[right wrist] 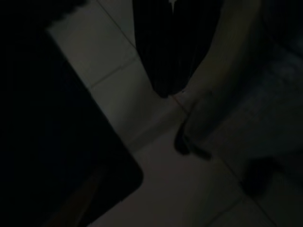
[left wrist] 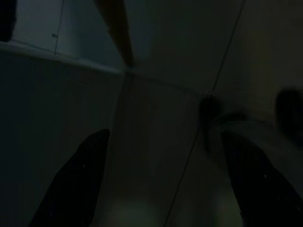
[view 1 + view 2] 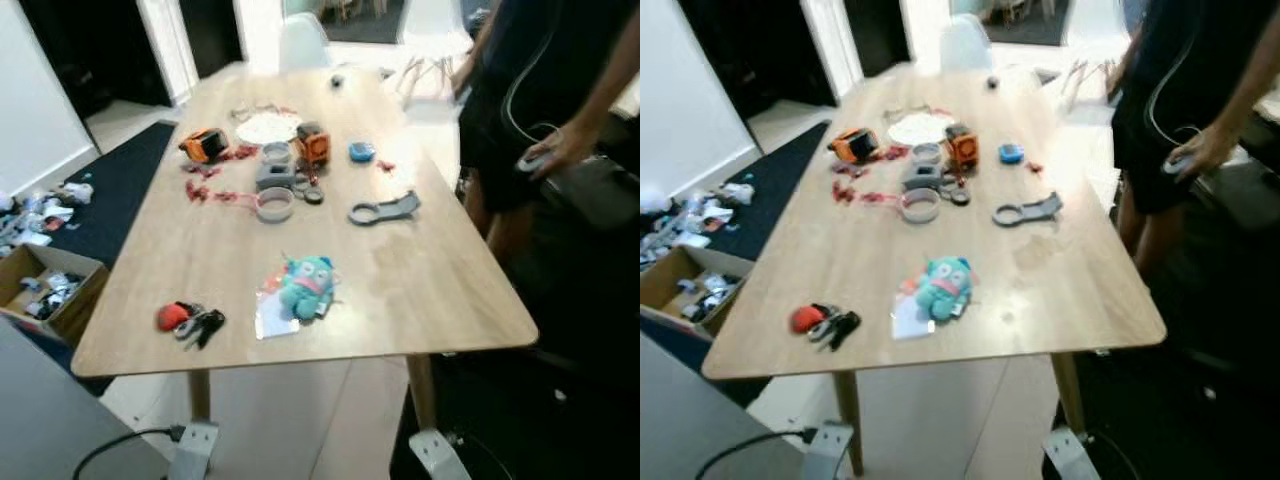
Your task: Hang keys on a hook
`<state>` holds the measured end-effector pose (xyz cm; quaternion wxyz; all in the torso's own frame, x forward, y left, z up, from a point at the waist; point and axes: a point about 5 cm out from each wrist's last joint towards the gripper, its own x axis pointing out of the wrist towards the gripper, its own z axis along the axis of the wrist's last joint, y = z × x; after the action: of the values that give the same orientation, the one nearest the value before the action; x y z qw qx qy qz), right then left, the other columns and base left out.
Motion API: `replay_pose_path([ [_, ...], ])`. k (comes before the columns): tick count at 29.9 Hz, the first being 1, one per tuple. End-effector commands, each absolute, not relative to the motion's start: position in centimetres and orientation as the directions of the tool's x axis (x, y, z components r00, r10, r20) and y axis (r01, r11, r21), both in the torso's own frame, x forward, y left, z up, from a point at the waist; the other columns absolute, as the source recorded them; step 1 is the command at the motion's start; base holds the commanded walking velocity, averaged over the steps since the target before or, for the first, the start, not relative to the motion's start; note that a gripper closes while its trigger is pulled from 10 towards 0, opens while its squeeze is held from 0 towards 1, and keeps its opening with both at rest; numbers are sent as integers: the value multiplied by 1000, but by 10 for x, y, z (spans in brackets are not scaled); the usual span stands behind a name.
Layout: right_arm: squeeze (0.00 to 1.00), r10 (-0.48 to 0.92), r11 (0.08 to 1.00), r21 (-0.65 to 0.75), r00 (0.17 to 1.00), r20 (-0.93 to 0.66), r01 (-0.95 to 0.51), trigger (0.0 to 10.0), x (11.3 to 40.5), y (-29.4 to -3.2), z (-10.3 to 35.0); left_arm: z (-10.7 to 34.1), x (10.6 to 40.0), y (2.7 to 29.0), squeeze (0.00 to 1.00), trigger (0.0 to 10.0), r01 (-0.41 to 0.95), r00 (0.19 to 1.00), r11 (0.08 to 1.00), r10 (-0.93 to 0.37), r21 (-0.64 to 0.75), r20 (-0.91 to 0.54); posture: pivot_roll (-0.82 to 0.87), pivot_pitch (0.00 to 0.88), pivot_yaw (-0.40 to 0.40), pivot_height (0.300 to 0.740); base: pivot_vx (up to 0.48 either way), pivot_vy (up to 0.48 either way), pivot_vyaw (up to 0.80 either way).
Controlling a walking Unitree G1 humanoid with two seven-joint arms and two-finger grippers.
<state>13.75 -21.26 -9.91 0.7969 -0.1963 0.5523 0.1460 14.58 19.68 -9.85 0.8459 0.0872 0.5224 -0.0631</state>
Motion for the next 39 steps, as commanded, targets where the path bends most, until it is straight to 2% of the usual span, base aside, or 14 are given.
replay_pose_path([
  [1, 0, 27, 887, -118, 306, -952, -447, 10000, 126, -209, -104, -103, 133, 201, 0, 10000, 202, 403, 976, -6, 83, -915, -33, 8, 44, 740, 0, 0, 731],
  [7, 0, 25, 889, -125, 320, -947, -440, 10000, 127, -210, -103, -103, 133, 200, 0, 10000, 209, 401, 974, -10, 81, -916, -36, 8, 43, 740, 0, 0, 723],
  [12, 0, -6, 902, -164, 368, -930, -400, 10000, 134, -214, -100, -103, 133, 199, 0, 10000, 222, 398, 972, -17, 78, -917, -40, 8, 45, 740, 0, 0, 0],
  [15, 0, -104, 938, -236, 442, -891, -254, 10000, 148, -231, -92, -104, 131, 198, 0, 10000, 230, 393, 971, -24, 73, -919, -42, 6, 41, 740, 0, 0, 0],
  [18, 0, -157, 949, -263, 461, -873, -175, 10000, 152, -241, -88, -104, 131, 198, 0, 10000, 232, 390, 970, -25, 72, -920, -46, 6, 40, 740, 0, 0, 0],
  [19, 0, -258, 949, -313, 472, -843, -40, 10000, 157, -260, -81, -104, 130, 197, 0, 10000, 249, 384, 966, -32, 70, -923, -47, 6, 40, 740, 0, 0, 0],
  [20, 0, -258, 949, -313, 472, -843, -40, 10000, 157, -260, -81, -104, 130, 197, 0, 10000, 249, 384, 966, -32, 70, -923, -47, 6, 40, 740, 0, 0, 0],
  [22, 0, -325, 941, -332, 477, -817, 74, 10000, 160, -275, -74, -105, 128, 197, 0, 10000, 266, 377, 961, -35, 72, -926, -53, 6, 41, 740, 0, 0, 0],
  [26, 0, -474, 881, -409, 457, -753, 240, 10000, 161, -312, -58, -105, 127, 195, 0, 10000, 268, 375, 961, -38, 69, -926, -61, 12, 41, 740, 0, 0, 0],
  [31, 0, -564, 826, -474, 426, -707, 306, 10000, 157, -334, -48, -106, 126, 194, 0, 10000, 270, 374, 960, -40, 67, -927, -65, 18, 41, 740, 0, 0, 0],
  [35, 0, -721, 689, -570, 340, -604, 448, 10000, 151, -372, -24, -107, 125, 191, 0, 10000, 288, 367, 956, -49, 64, -929, -75, 25, 43, 740, 0, 0, 0],
  [39, 0, -769, 628, -568, 314, -557, 532, 10000, 152, -391, -9, -107, 124, 190, 0, 10000, 294, 365, 954, -51, 63, -930, -78, 26, 43, 740, 0, 0, 0],
])
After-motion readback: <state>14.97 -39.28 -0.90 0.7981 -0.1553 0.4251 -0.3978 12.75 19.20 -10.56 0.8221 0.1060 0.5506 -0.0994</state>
